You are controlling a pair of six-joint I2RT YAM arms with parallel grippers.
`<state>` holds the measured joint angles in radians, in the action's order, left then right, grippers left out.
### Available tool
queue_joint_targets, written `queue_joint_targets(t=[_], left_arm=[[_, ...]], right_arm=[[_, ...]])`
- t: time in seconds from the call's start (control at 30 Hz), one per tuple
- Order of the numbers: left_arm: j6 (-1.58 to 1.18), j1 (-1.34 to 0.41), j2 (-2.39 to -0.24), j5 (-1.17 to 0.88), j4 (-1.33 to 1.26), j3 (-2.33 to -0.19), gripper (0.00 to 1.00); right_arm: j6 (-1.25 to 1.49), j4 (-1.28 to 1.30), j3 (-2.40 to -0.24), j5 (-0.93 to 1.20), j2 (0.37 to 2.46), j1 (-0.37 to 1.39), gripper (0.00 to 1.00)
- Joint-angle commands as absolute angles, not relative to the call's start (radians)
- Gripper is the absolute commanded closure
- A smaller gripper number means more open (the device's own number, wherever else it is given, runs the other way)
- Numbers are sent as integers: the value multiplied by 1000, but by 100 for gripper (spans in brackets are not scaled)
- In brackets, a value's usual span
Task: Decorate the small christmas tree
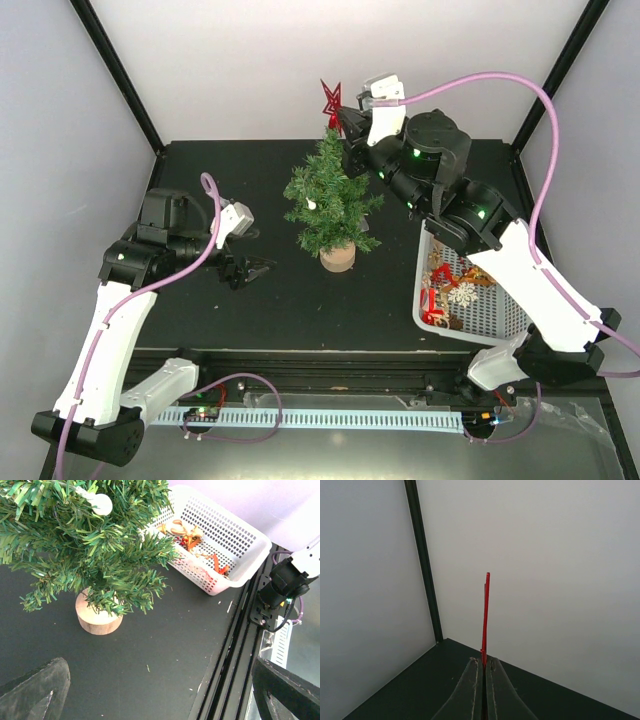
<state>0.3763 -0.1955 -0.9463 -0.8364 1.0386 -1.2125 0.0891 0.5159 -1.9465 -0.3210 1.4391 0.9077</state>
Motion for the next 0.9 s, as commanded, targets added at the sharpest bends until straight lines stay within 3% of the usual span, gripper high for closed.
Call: queue_joint_targets(t=[0.0, 0.87], left_arm=[[367, -184, -934, -860, 1017, -1215, 1], [364, -175, -919, -862, 1014, -1207, 1]], right_arm=[[103, 501, -1928, -314, 1440, 904, 99], [107, 482, -1791, -321, 1398, 904, 99]])
